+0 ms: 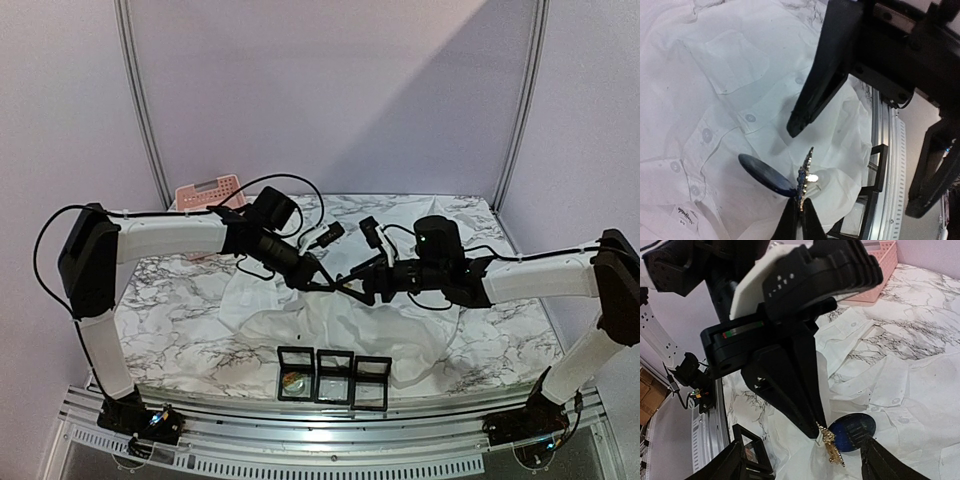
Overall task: Remove the brooch from the garment
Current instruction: Open the brooch over the flattened clothing.
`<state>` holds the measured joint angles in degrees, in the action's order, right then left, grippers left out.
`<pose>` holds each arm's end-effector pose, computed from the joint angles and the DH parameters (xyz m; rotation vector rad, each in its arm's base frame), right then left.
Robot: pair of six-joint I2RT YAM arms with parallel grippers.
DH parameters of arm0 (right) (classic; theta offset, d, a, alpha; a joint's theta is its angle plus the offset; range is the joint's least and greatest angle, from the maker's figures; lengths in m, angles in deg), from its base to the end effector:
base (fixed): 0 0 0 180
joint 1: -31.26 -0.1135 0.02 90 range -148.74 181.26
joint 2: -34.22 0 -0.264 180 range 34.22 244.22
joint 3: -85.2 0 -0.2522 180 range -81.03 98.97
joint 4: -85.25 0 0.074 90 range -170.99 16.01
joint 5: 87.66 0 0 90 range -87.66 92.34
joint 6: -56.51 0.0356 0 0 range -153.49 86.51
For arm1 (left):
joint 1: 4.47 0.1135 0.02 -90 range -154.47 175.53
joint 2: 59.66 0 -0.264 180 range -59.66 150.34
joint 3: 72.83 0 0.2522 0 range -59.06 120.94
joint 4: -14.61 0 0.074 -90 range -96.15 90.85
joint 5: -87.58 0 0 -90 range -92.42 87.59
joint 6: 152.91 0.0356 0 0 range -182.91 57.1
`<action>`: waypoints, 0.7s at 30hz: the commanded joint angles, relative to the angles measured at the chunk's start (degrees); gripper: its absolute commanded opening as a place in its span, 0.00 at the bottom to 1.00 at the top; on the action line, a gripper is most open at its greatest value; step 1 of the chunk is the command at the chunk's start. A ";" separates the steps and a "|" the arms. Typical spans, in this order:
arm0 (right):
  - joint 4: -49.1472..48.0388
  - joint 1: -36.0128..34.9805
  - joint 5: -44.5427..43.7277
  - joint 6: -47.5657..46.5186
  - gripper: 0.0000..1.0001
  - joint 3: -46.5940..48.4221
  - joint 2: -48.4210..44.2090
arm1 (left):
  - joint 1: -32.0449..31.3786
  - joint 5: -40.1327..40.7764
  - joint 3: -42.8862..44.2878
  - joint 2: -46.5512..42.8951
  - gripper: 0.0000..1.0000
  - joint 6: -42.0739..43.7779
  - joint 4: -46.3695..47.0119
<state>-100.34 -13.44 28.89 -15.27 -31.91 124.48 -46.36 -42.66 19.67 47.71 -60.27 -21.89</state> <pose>0.2329 0.2529 0.2223 -0.7965 1.9402 1.1489 0.2867 -0.2880 0.2217 1.2439 2.1913 -1.1566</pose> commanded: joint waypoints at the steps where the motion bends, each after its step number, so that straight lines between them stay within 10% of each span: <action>1: -4.37 1.03 2.37 0.70 0.78 -2.06 -2.01 | 0.99 -4.81 -1.22 -1.44 0.00 -2.39 3.76; 13: -8.15 2.89 5.40 3.08 0.78 -4.81 -0.67 | 1.20 -6.16 -1.32 -2.12 0.00 -2.45 3.24; 21: -9.24 2.87 5.72 4.25 0.60 -4.69 1.50 | 1.20 -6.11 -1.73 -2.84 0.00 -2.43 3.40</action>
<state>-108.28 -10.71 33.59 -11.78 -35.95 124.07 -45.68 -47.17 18.76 47.60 -62.52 -19.55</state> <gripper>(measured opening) 0.635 0.036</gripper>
